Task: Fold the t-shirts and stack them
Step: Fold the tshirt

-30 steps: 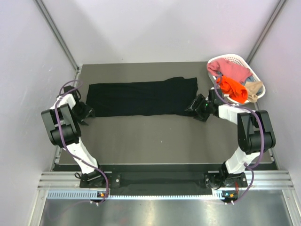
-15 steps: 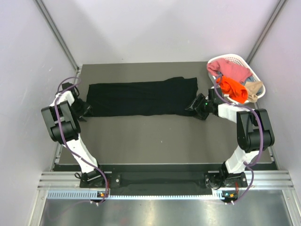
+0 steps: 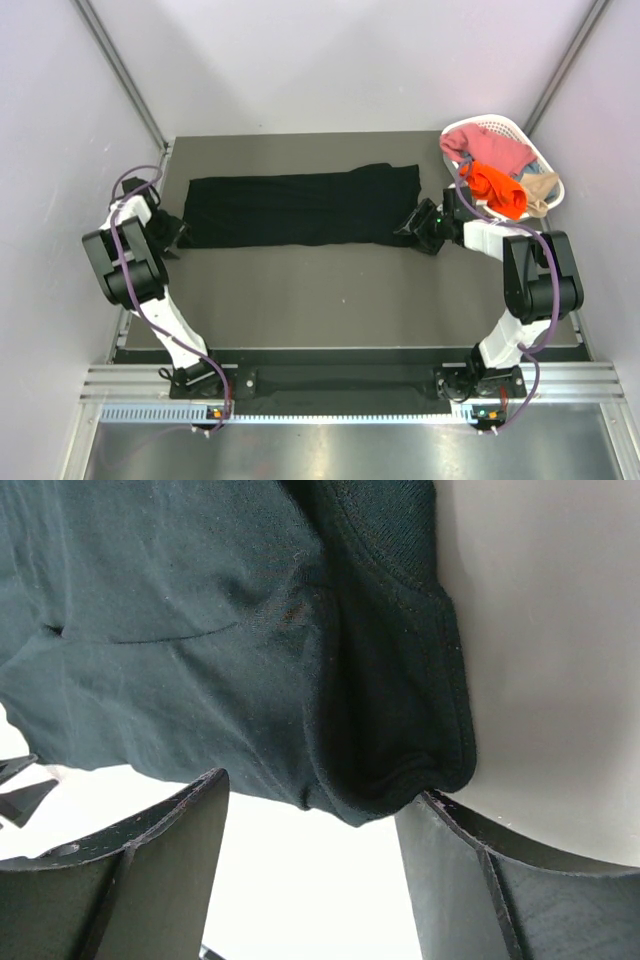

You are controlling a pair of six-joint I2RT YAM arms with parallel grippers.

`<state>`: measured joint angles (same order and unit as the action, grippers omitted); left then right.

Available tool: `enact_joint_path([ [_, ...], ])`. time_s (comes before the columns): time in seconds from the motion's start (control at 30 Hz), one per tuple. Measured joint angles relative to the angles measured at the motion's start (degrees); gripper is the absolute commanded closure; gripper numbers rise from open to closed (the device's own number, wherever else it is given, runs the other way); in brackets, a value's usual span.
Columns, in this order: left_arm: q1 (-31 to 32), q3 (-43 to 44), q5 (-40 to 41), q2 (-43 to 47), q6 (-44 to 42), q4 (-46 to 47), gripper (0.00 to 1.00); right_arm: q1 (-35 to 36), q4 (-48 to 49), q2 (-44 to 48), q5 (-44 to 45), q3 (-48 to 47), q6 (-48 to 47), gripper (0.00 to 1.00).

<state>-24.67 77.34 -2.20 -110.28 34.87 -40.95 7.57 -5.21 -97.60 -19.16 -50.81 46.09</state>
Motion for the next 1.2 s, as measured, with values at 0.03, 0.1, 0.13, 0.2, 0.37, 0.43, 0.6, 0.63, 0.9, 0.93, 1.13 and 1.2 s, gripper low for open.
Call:
enact_joint_path([
  [0.03,0.0,0.3,-0.1,-0.2,0.2,-0.1,0.39,0.0,0.0,0.0,0.0,0.0,0.0,0.33],
  [0.1,0.0,1.4,-0.5,-0.9,0.4,0.0,0.42,0.0,0.1,0.0,0.0,0.0,0.0,0.34],
  [0.13,0.0,1.8,-0.6,-1.3,0.4,0.2,0.44,0.0,0.2,-0.1,0.0,0.0,0.0,0.34],
  [0.2,0.0,2.6,-1.0,-2.4,0.6,0.3,0.51,0.0,0.1,-0.2,0.0,-0.2,0.0,0.34],
  [0.37,0.0,3.2,-1.3,-3.5,0.3,0.2,0.77,0.0,0.0,-1.0,0.3,-1.1,0.0,0.40],
  [0.43,0.0,3.5,-1.3,-3.7,0.0,0.2,1.00,0.0,-0.2,-1.5,0.7,-1.6,-0.2,0.48],
  [0.6,0.1,3.9,-1.1,-4.0,-1.0,-0.2,1.00,-0.2,-1.8,-3.3,2.4,-3.4,-1.6,0.75],
  [0.63,0.2,3.8,-1.0,-4.0,-1.1,-0.1,1.00,-0.2,-2.3,-3.8,3.1,-4.0,-2.0,0.80],
  [0.9,4.4,-9.4,0.9,5.6,1.8,2.6,1.00,-0.3,-6.9,-10.4,5.6,-13.9,-7.5,1.00],
  [0.93,6.1,-12.0,1.2,7.5,2.8,2.3,1.00,-0.3,-7.3,-11.5,6.1,-15.8,-8.2,1.00],
  [1.13,17.9,-22.6,2.8,16.7,8.3,0.5,1.00,-0.3,-9.5,-19.2,8.8,-29.7,-13.8,0.98],
  [1.2,20.2,-25.4,2.6,19.6,10.2,-1.0,1.00,-0.3,-9.7,-21.3,9.8,-34.0,-15.8,0.96],
])
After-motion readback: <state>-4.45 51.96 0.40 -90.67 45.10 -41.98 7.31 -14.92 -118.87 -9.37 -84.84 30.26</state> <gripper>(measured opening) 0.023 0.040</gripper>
